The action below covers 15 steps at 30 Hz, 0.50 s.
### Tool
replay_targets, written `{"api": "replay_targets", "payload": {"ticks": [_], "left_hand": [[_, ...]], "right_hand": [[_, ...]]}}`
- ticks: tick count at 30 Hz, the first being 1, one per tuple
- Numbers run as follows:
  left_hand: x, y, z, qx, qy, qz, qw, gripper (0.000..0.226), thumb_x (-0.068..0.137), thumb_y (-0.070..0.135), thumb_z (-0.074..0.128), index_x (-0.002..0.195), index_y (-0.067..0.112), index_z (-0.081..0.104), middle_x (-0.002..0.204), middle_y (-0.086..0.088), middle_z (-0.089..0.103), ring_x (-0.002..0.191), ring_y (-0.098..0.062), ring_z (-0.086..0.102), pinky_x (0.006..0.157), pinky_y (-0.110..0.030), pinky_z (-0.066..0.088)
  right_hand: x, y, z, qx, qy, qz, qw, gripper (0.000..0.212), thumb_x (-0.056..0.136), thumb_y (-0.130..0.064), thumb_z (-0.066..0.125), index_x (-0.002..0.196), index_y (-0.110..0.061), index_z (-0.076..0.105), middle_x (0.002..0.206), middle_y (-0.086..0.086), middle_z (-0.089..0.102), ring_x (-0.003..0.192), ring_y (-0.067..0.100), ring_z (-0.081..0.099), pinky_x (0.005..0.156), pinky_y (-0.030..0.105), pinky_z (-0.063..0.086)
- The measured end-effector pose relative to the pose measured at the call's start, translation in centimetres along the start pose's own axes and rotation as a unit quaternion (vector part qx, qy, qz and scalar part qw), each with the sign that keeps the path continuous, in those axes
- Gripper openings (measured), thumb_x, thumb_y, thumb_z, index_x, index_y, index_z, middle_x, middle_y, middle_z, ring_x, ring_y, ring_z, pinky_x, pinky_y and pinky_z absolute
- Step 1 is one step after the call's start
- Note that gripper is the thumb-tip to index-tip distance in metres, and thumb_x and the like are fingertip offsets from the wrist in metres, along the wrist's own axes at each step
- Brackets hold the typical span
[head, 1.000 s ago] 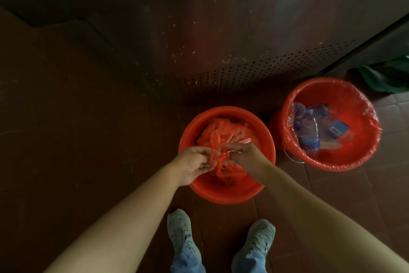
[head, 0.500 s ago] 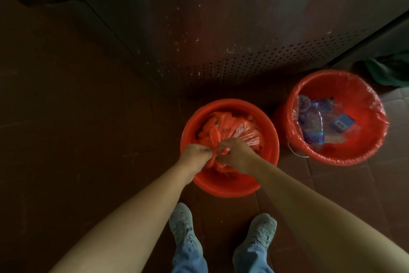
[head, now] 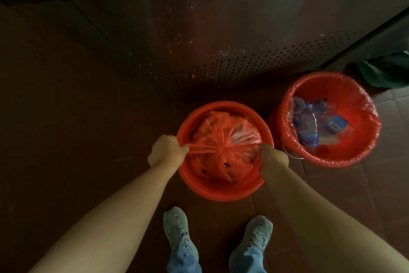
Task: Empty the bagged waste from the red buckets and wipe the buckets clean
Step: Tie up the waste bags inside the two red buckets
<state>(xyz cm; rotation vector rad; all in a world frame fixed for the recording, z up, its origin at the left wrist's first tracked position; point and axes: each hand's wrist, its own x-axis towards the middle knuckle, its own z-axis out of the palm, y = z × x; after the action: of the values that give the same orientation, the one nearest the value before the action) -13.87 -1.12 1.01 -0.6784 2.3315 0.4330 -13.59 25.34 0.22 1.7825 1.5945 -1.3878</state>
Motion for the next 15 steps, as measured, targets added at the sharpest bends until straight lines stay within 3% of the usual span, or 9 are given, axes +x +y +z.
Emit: {"api": "replay_targets", "payload": {"ticks": [2, 4, 6, 8, 11, 13, 15], "left_hand": [[0.0, 0.4, 0.1, -0.012, -0.009, 0.003, 1.000, 0.022, 0.087, 0.047, 0.069, 0.080, 0.026, 0.064, 0.083, 0.001, 0.067, 0.074, -0.020, 0.068, 0.070, -0.040, 0.062], [0.0, 0.4, -0.2, -0.026, -0.010, 0.001, 1.000, 0.020, 0.084, 0.045, 0.072, 0.080, 0.028, 0.063, 0.081, 0.003, 0.067, 0.074, -0.019, 0.068, 0.071, -0.040, 0.061], [0.2, 0.1, -0.8, -0.048, -0.005, -0.003, 0.999, 0.016, 0.083, 0.043, 0.072, 0.080, 0.030, 0.063, 0.081, 0.006, 0.066, 0.074, -0.016, 0.066, 0.070, -0.037, 0.060], [0.4, 0.2, -1.2, -0.079, -0.018, 0.002, 0.997, 0.012, 0.087, 0.038, 0.068, 0.080, 0.029, 0.066, 0.078, 0.008, 0.068, 0.071, -0.013, 0.067, 0.063, -0.032, 0.057], [0.4, 0.4, -1.7, -0.111, -0.055, 0.024, 0.992, 0.018, 0.091, 0.029, 0.065, 0.075, 0.026, 0.072, 0.072, 0.006, 0.071, 0.064, -0.012, 0.068, 0.053, -0.025, 0.048], [0.2, 0.4, -1.8, -0.134, -0.075, 0.036, 0.987, 0.019, 0.091, 0.026, 0.066, 0.074, 0.025, 0.074, 0.072, 0.004, 0.072, 0.068, -0.013, 0.070, 0.057, -0.026, 0.051], [0.1, 0.4, -1.8, -0.163, -0.087, 0.034, 0.982, 0.018, 0.089, 0.024, 0.068, 0.072, 0.023, 0.074, 0.074, 0.002, 0.072, 0.073, -0.016, 0.070, 0.064, -0.028, 0.055]], "right_hand": [[0.7, -0.2, -0.5, 0.081, -0.038, 0.033, 0.995, 0.012, 0.085, -0.007, 0.061, 0.095, -0.002, 0.064, 0.069, 0.009, 0.074, 0.066, 0.024, 0.073, 0.061, 0.035, 0.061], [0.8, -0.7, -0.9, 0.094, -0.084, 0.033, 0.992, 0.008, 0.092, 0.000, 0.052, 0.090, -0.006, 0.058, 0.048, 0.001, 0.065, 0.043, 0.014, 0.066, 0.042, 0.027, 0.054], [0.4, -1.3, -0.6, 0.109, -0.080, 0.067, 0.989, 0.015, 0.095, -0.002, 0.051, 0.082, -0.005, 0.059, 0.042, 0.006, 0.059, 0.031, 0.016, 0.057, 0.033, 0.025, 0.047], [-0.1, -1.8, -0.6, 0.111, -0.095, 0.062, 0.987, 0.015, 0.092, -0.008, 0.059, 0.077, -0.010, 0.060, 0.055, 0.006, 0.058, 0.035, 0.015, 0.055, 0.043, 0.027, 0.049], [-0.3, -2.2, -1.1, 0.134, -0.202, 0.037, 0.970, 0.005, 0.081, -0.006, 0.062, 0.080, -0.010, 0.061, 0.072, 0.005, 0.058, 0.064, 0.018, 0.061, 0.067, 0.034, 0.051], [-0.8, -2.3, -1.8, 0.142, -0.254, 0.038, 0.956, 0.003, 0.068, -0.008, 0.065, 0.069, -0.010, 0.064, 0.072, 0.006, 0.062, 0.067, 0.019, 0.066, 0.070, 0.036, 0.051], [-1.1, -2.3, -2.5, 0.118, -0.280, 0.044, 0.952, 0.013, 0.067, -0.015, 0.069, 0.057, -0.016, 0.061, 0.066, 0.002, 0.058, 0.061, 0.018, 0.064, 0.068, 0.035, 0.048]]}}
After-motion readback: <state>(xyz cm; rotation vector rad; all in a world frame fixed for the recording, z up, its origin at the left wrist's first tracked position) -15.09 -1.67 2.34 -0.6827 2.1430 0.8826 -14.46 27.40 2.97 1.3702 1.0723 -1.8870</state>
